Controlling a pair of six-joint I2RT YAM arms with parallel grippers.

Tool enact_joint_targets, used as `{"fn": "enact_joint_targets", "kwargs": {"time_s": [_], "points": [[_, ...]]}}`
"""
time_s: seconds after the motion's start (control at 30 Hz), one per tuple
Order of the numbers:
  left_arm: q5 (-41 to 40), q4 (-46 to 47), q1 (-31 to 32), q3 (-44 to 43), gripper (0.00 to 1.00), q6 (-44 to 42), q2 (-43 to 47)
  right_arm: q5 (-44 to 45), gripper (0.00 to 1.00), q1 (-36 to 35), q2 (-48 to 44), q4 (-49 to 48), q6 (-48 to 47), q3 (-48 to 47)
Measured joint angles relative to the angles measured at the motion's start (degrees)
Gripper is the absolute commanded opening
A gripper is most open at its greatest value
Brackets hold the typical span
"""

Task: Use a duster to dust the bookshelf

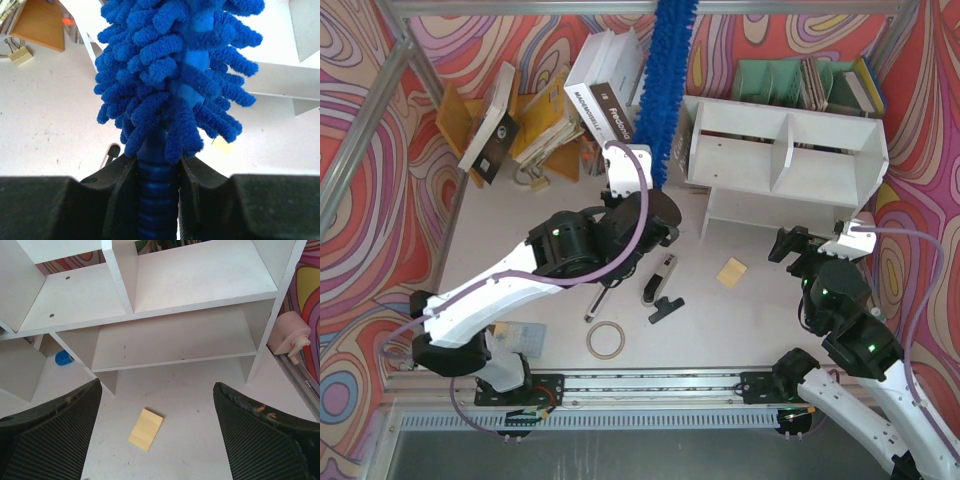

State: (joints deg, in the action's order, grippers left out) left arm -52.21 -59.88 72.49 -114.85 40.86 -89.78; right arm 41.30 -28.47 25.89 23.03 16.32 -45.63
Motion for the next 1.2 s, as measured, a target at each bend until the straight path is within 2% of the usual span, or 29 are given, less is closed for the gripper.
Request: {"fn": "enact_joint_targets", "kwargs": {"time_s": [0.27,0.5,0.7,0.87,1.2], "points": [[-1.88,9.22,0.96,3.43,0.0,-7.5,5.14,-0.02,0.82,0.0,0.0,0.0,0.0,0.0],[0.96,12.59,5.64,-2.16,0.0,-10.64,-0.9,-0.02,0.82,-0.02,0.0,0.0,0.0,0.0],[5.31,11.39,5.35,-2.12,0.0,-9.25,-6.84,-0.02,0.82,-0.02,0.0,0.0,0.0,0.0],[9.57,10.16,2.99,-0.28,0.0,-6.34,-7.54,-0.13,0.82,0.0,0.0,0.0,0.0,0.0],[10.71,0.98,-0.07,-3.39,0.0,1.73,-9.81,-0.42,0.82,0.0,0.0,0.0,0.0,0.0]]}}
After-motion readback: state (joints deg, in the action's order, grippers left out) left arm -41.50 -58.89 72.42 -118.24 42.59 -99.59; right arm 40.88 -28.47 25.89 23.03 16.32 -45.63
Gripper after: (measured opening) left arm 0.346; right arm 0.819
